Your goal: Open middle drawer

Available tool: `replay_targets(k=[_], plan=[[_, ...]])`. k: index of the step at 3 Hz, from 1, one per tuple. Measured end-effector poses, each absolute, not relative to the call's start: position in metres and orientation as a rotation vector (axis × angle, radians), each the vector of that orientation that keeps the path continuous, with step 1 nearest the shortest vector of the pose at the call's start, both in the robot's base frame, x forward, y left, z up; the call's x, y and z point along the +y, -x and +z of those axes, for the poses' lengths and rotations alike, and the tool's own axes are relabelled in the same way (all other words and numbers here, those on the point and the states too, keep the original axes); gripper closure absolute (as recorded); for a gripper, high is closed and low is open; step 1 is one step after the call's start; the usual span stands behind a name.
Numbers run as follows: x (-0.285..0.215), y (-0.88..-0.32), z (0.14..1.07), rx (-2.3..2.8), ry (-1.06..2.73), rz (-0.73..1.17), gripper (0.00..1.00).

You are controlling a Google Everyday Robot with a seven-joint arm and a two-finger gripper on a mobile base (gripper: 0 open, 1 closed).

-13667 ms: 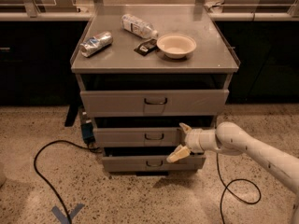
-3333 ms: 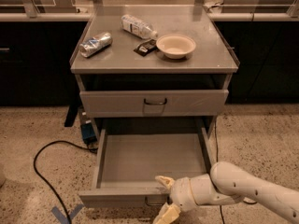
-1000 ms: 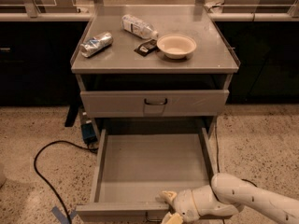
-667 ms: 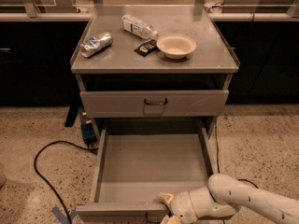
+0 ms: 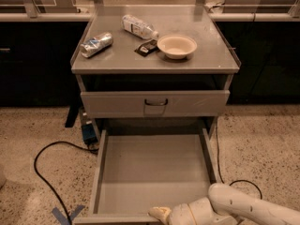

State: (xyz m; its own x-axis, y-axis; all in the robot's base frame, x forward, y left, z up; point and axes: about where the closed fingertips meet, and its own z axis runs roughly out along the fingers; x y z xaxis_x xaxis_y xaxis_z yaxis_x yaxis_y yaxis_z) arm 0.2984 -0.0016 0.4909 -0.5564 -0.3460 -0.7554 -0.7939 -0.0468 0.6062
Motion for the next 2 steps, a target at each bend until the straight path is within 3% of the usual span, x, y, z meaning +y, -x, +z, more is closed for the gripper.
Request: replay_targets(k=[2], plan=[[0.0007, -0.2864, 0.508, 1.819, 1.182, 1.689, 0.0]])
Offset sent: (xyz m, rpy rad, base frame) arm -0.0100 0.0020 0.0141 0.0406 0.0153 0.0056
